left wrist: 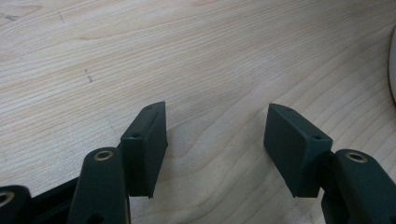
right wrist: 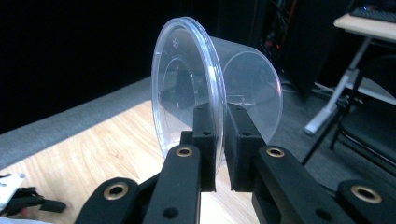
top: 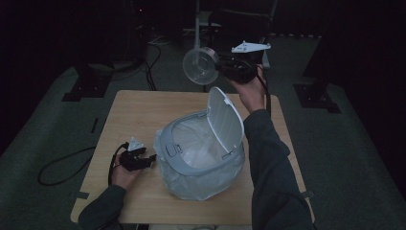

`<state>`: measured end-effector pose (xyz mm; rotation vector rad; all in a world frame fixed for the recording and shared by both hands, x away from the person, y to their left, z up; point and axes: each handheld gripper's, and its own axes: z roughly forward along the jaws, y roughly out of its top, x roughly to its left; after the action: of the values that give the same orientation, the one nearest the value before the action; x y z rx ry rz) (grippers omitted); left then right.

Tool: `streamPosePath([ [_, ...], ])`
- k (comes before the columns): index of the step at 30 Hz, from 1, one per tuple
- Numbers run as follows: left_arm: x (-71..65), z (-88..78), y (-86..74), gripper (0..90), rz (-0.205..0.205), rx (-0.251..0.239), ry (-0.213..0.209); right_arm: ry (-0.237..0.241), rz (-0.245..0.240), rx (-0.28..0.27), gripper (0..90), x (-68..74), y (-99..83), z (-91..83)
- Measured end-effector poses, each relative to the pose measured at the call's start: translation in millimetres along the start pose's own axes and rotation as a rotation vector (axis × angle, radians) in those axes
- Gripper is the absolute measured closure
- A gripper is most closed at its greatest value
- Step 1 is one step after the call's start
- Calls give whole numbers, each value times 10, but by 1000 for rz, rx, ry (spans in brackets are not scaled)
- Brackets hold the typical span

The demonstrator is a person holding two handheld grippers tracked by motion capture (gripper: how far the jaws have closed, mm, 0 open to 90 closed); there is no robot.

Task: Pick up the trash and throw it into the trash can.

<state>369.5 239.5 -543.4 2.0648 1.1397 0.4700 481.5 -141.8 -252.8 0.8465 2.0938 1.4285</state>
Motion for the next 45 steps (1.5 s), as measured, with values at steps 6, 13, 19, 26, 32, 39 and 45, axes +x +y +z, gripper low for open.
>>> streamPosePath([
  [6,2,-2,0,408,1,2,-1,37,-14,-16,835,78,43,-32],
  [13,3,-2,0,408,0,2,-2,88,-18,-38,835,109,114,-120],
  [19,3,-3,0,408,2,3,-2,124,-20,-65,835,146,184,-239],
  [26,3,-3,0,408,2,3,-1,151,-30,-67,835,197,211,-329],
  [32,3,-3,0,408,2,2,0,182,-43,-74,835,252,218,-419],
  [39,3,-2,0,408,6,3,1,224,-60,-72,835,351,236,-504],
  [45,2,-3,0,408,3,3,0,262,-94,-60,835,500,260,-537],
])
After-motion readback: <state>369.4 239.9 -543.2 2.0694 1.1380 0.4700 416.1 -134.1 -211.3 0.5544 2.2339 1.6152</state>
